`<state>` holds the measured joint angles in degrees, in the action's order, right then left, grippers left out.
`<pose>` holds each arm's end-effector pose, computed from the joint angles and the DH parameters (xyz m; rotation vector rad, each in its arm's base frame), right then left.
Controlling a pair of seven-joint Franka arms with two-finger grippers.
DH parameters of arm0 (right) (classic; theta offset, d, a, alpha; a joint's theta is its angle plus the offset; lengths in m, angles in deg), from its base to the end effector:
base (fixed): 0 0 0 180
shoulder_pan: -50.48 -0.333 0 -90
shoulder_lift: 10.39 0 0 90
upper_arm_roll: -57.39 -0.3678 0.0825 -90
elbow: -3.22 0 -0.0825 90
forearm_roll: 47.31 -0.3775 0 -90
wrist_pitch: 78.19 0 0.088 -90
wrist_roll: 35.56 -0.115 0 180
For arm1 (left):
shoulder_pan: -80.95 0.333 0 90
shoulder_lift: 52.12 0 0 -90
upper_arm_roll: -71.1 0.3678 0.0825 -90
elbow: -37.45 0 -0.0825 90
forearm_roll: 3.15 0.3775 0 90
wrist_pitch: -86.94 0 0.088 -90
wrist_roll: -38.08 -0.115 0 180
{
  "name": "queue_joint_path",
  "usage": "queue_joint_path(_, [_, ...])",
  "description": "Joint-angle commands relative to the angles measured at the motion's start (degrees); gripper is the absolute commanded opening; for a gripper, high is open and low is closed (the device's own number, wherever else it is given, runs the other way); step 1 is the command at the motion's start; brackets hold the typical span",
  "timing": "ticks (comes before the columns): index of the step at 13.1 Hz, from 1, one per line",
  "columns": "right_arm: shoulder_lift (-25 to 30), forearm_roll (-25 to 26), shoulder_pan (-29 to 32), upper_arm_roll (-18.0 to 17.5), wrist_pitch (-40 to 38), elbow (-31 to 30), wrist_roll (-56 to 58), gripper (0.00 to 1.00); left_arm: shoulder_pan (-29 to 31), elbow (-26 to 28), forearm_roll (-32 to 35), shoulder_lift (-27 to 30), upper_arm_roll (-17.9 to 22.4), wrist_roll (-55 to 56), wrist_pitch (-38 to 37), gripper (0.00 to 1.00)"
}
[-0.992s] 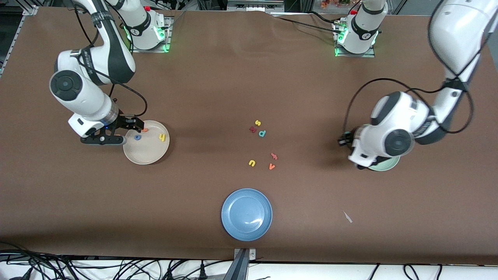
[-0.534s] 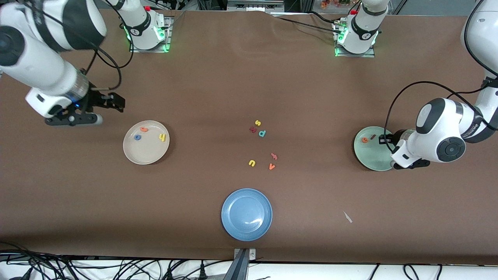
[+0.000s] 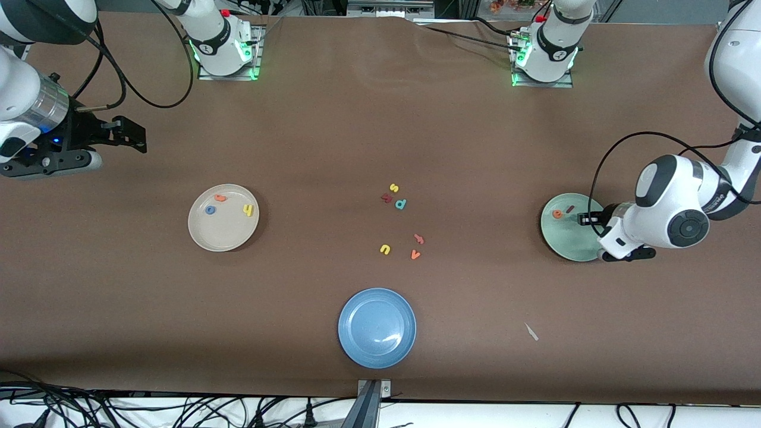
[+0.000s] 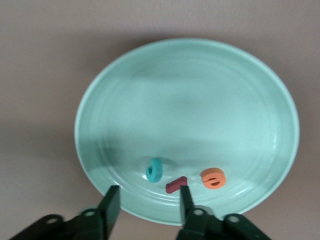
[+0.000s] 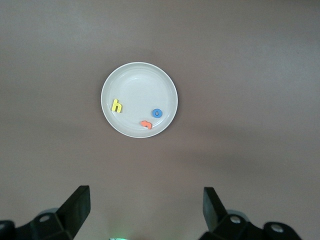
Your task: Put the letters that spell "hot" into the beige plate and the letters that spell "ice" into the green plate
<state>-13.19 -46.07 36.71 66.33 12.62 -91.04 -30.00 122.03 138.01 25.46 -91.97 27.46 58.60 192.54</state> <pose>0.5580 0.0469 0.6083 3.0956 0.2834 -0.1691 0.6295 0.0684 0.2685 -3.0395 -0.1607 0.5726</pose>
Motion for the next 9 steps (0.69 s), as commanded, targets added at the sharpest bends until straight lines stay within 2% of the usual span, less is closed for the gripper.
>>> queue_joint_path(1, [-1.1,-1.2,0.0,0.3,-1.6,1.9,1.6,1.0,0.1,-8.1,-0.8,2.5,-5.6,-2.1,-12.6,1.0])
queue_joint_path(3, [-1.2,-1.2,0.0,0.3,-1.5,1.9,1.5,1.0,-1.8,-19.2,-5.0,2.4,-6.9,-2.3,-25.0,1.0])
queue_joint_path(5, [-1.2,-1.3,-0.1,0.2,-1.5,1.9,1.4,1.0,-5.9,-29.1,-5.7,2.4,-6.9,-2.3,-35.8,1.0])
queue_joint_path(8, [0.9,-1.3,-0.1,0.3,-1.7,1.3,1.5,1.0,-12.3,-40.5,-4.8,2.4,-5.9,-2.2,-47.0,1.0])
queue_joint_path(9, [2.0,-1.3,-0.1,0.3,-2.3,0.7,1.5,1.0,-14.6,-42.6,-1.7,2.5,-5.9,-2.3,-49.9,1.0])
